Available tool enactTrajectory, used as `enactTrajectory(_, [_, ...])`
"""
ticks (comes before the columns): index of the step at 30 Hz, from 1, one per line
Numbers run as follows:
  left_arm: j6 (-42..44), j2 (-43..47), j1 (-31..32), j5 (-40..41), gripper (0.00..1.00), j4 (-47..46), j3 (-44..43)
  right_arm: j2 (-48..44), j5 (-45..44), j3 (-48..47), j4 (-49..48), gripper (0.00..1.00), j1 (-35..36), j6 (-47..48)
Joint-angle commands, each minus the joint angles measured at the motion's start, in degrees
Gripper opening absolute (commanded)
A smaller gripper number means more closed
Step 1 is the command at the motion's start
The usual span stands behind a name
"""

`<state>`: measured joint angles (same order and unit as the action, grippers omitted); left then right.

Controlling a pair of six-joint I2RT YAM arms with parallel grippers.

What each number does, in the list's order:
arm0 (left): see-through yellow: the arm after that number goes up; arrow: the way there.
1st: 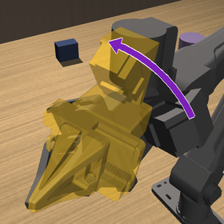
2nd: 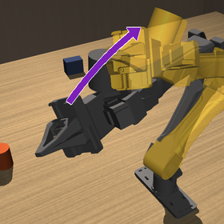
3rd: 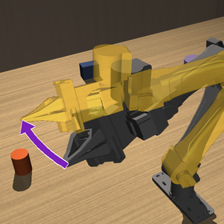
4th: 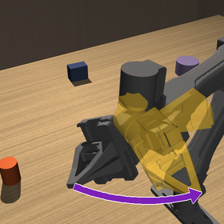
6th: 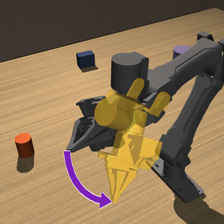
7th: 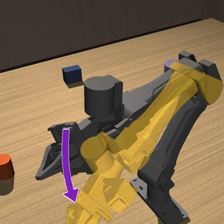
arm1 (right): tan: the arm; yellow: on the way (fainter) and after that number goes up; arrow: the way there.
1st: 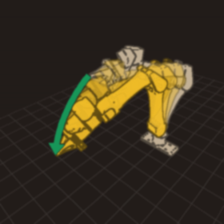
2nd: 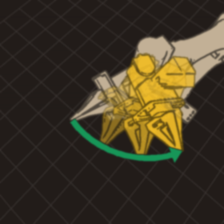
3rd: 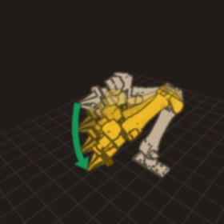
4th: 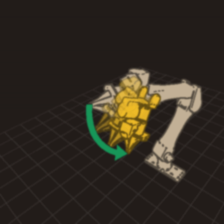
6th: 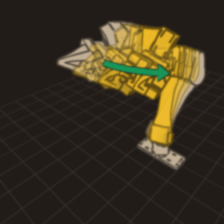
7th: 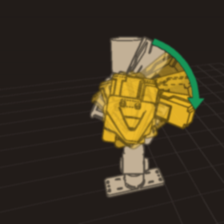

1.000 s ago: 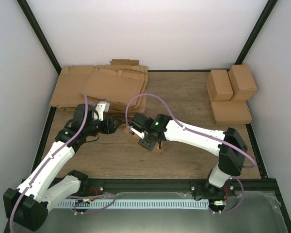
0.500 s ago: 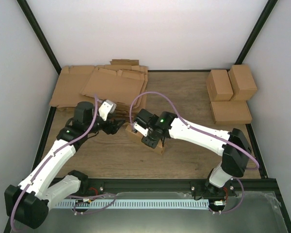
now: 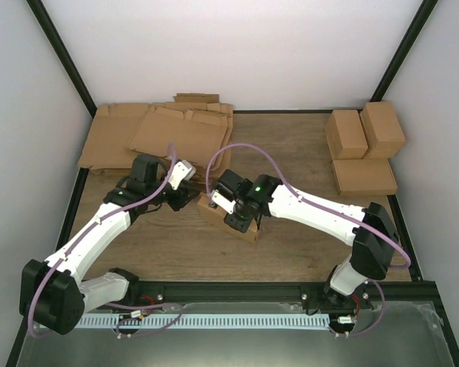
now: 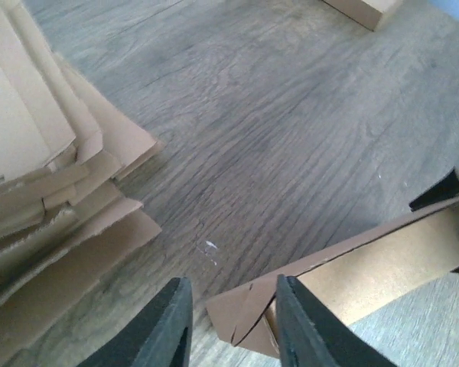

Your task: Fold the paper box

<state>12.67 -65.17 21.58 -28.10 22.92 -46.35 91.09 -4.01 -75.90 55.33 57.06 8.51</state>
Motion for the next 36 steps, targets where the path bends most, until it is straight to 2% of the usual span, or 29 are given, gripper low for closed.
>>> enactTrajectory(1, [2.3,-0.8,0.2,-4.5,0.28,0.1,-2.2,-1.4,1.2,-0.9,-0.8,0.36,-0.4,1.2])
enactTrajectory(3, [2.3,-1.1,0.1,-5.3,0.24,0.3,-2.3,-1.0,1.4,-1.1,-0.9,0.36,-0.4,1.2])
enactTrajectory(6, [2.0,-0.5,0.2,-6.7,0.24,0.5,-2.0,-0.6,1.3,-1.6,-0.9,0.36,-0.4,1.2])
enactTrajectory(8, [1.9,0.3,0.2,-6.5,0.28,0.7,-1.7,-0.4,1.4,-1.9,-0.8,0.37,-0.4,1.2])
enactTrajectory(12, [2.2,1.5,0.2,-4.5,0.42,1.5,-1.0,0.1,1.2,-2.1,-0.5,0.37,-0.4,1.1])
enactTrajectory(14, [2.4,1.2,0.2,-4.2,0.43,2.4,-1.1,0.3,1.2,-2.2,-0.4,0.37,-0.4,1.0])
enactTrajectory(18, [2.5,1.1,0.2,-3.9,0.36,3.2,-0.9,0.6,1.2,-2.5,-0.3,0.37,-0.4,0.7])
enactTrajectory(25, [3.7,0.5,0.2,-2.7,0.35,3.0,0.1,0.7,1.4,-3.0,0.0,0.37,-0.4,0.3])
enactTrajectory(32, [3.9,-0.8,0.2,-2.8,0.30,2.1,0.9,1.3,1.7,-3.4,0.3,0.37,-0.4,-0.4])
enactTrajectory(36, [3.9,-1.3,0.4,-3.9,0.17,2.3,0.3,1.5,1.9,-3.5,0.4,0.37,-0.4,-0.6])
